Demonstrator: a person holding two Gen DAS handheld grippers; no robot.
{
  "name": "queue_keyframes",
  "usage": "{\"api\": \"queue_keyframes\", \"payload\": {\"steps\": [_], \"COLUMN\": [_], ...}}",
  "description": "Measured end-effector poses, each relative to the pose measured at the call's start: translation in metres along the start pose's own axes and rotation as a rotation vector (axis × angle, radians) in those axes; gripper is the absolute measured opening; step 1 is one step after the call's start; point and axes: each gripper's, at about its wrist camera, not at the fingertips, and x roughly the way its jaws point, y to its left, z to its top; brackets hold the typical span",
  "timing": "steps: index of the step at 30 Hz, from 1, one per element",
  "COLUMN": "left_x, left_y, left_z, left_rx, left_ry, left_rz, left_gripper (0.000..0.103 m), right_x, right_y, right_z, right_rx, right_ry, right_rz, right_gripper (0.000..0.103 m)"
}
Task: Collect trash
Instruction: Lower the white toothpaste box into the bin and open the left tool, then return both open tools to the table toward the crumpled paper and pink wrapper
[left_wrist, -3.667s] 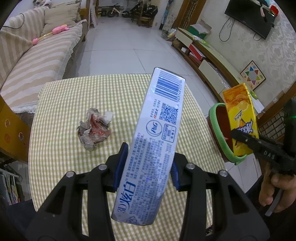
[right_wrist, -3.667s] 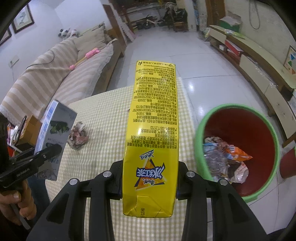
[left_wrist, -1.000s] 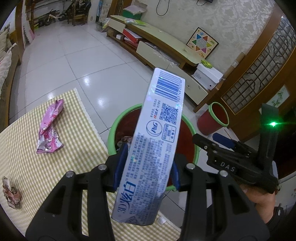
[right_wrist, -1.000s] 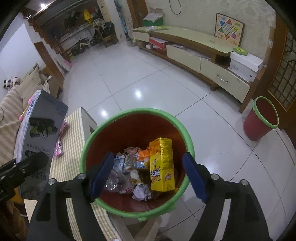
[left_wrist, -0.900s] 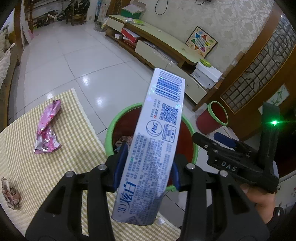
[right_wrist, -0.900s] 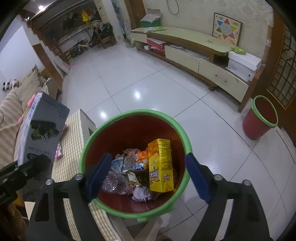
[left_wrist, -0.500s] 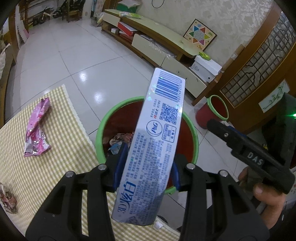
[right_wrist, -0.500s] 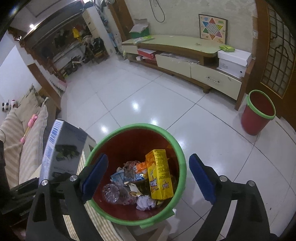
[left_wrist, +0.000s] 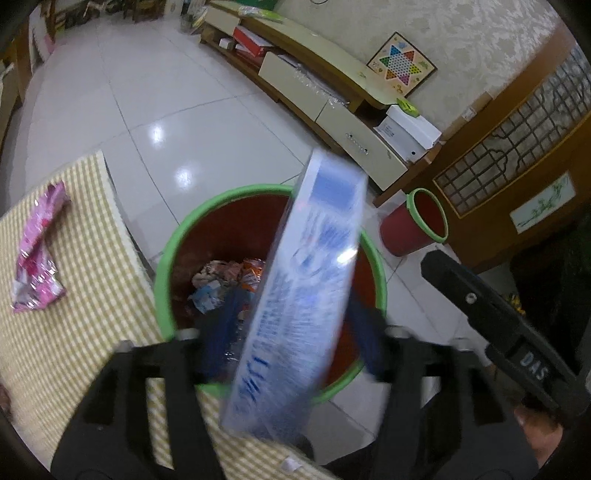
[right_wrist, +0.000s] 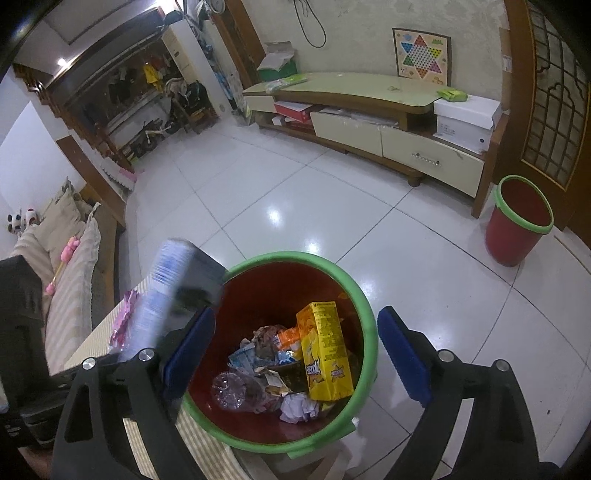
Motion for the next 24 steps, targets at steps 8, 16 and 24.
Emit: {"api": "queue_keyframes", "payload": {"steps": [8, 16, 24], "left_x": [-0.007, -0.045, -0.098], "left_y": [0.021, 0.062, 0.092], "left_z": [-0.007, -0.016, -0.038], "left_rx": [-0.063, -0.167, -0.175], "left_ry": [-0.001, -0.067, -0.152], "left_rz": [0.024, 0.114, 0.223], "left_gripper": [0.091, 0.097, 0.097], "right_x": [0.0, 0.003, 0.008], "right_y": [0.001, 0.014, 0.048], "right_z": [0.001, 0.001, -0.007], "right_rx": [-0.002, -0.025, -0.112], "right_ry": [-0.006, 0.001, 0.009], "right_rz": [0.006, 0.02, 0.059], "right_gripper": [0.087, 0.087, 0.087]}}
